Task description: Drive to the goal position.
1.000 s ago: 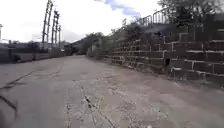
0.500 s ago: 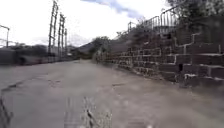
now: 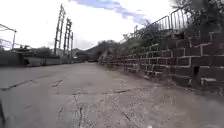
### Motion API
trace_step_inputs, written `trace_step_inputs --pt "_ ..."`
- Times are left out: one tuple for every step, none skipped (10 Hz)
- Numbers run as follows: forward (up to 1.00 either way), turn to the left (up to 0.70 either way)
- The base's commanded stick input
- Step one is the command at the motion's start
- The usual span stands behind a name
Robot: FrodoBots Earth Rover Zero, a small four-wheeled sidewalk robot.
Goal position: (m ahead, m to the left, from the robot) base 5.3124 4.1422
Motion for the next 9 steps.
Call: trace_step_inputs --pt "0.7 0.0" --pt "0.7 0.0" --pt "0.7 0.0" --pt "0.7 0.0" --pt "0.7 0.0" --pt "0.7 0.0" --pt "0.7 0.0" --pt "0.7 0.0" --pt "0.7 0.0"
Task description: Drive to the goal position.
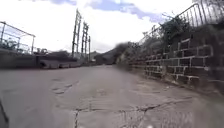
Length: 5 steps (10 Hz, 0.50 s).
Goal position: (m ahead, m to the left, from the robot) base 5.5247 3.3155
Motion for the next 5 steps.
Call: trace_step_inputs --pt "0.7 0.0" --pt "0.7 0.0" --pt "0.7 0.0" --pt "0.7 0.0" --pt "0.7 0.0"
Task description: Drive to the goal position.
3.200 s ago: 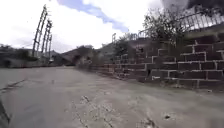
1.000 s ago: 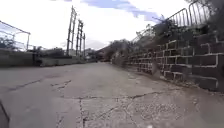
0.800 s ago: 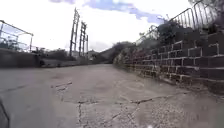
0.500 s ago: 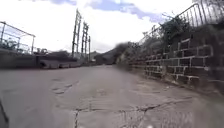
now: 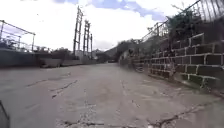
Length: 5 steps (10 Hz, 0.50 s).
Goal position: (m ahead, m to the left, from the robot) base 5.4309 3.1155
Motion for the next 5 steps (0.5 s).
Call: trace_step_inputs --pt "0.7 0.0" --pt "0.7 0.0" --pt "0.7 0.0" --pt "0.7 0.0" --pt "0.7 0.0"
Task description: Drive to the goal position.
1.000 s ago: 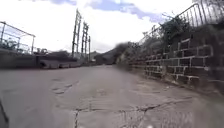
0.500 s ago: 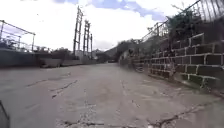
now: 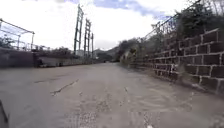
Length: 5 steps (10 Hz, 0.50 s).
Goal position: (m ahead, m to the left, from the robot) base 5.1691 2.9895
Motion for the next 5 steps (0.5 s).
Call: trace_step_inputs --pt "0.7 0.0" --pt "0.7 0.0" --pt "0.7 0.0" --pt "0.7 0.0" --pt "0.7 0.0"
